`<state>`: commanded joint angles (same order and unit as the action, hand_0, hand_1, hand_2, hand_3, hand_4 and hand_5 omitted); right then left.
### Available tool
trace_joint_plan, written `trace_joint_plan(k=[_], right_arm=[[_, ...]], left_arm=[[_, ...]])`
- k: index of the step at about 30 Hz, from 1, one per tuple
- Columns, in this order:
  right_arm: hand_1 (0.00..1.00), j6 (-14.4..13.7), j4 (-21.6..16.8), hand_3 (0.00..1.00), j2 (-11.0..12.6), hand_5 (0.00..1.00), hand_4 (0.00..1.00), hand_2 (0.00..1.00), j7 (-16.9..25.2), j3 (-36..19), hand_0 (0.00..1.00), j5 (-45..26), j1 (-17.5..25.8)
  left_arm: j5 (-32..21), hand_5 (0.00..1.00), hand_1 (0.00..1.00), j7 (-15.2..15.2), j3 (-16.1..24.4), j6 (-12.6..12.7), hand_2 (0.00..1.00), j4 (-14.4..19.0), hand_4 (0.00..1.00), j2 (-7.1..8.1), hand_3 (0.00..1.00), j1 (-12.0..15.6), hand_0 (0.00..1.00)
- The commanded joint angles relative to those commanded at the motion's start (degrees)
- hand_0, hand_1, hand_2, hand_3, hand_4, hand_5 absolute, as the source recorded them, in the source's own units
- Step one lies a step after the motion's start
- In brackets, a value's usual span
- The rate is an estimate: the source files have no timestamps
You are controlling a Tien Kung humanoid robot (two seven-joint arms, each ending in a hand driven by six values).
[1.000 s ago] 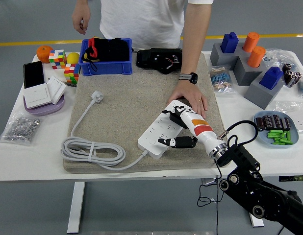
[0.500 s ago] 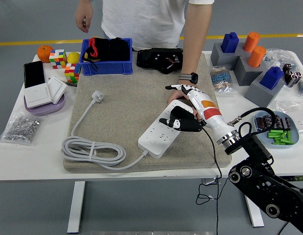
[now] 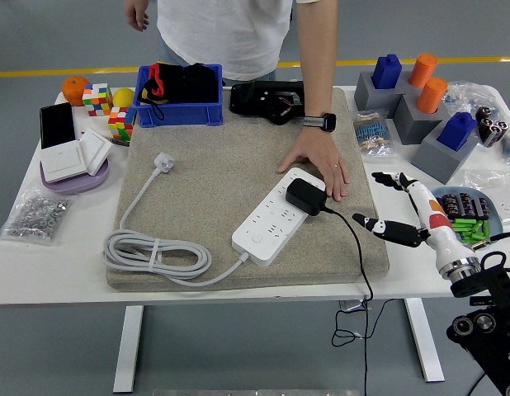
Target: Press the white button,pick up the black plug,place it near the board,insert it into the board
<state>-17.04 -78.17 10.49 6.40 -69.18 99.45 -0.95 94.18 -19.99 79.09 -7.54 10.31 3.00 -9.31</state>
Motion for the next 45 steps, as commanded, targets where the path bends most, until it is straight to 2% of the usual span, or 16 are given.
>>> trace_joint_plan(k=[4, 8, 24, 45], right_arm=[[0.718, 0.95, -0.03, 0.704, -1.80, 0.247, 0.895, 0.685, -1.47, -3.72, 0.774, 0.73, 2.88], [0.718, 1.29, -0.07, 0.704, -2.86, 0.247, 0.895, 0.685, -2.31, -5.50, 0.774, 1.00, 3.57], [0.708, 1.17, -0.91, 0.696, -3.15, 0.243, 0.884, 0.676, -2.55, -10.32, 0.768, 1.04, 3.22], [0.704, 1.26, -0.52, 0.694, -3.19, 0.242, 0.878, 0.675, -2.45, -12.20, 0.768, 1.25, 3.46]], left_arm=[[-0.31, 0.198, 0.677, 0.08, -0.24, 0.08, 0.657, 0.00, 0.562, -0.24, 0.685, -0.14, 0.685], [-0.43, 0.198, 0.677, 0.12, -0.54, 0.09, 0.657, 0.00, 0.562, -0.39, 0.685, -0.38, 0.685], [-1.11, 0.198, 0.676, 0.27, -1.42, 0.23, 0.657, 0.00, 0.562, -0.26, 0.685, -1.44, 0.685], [-1.63, 0.197, 0.676, 0.42, -2.45, 0.09, 0.658, 0.00, 0.562, 0.02, 0.685, -2.35, 0.685]])
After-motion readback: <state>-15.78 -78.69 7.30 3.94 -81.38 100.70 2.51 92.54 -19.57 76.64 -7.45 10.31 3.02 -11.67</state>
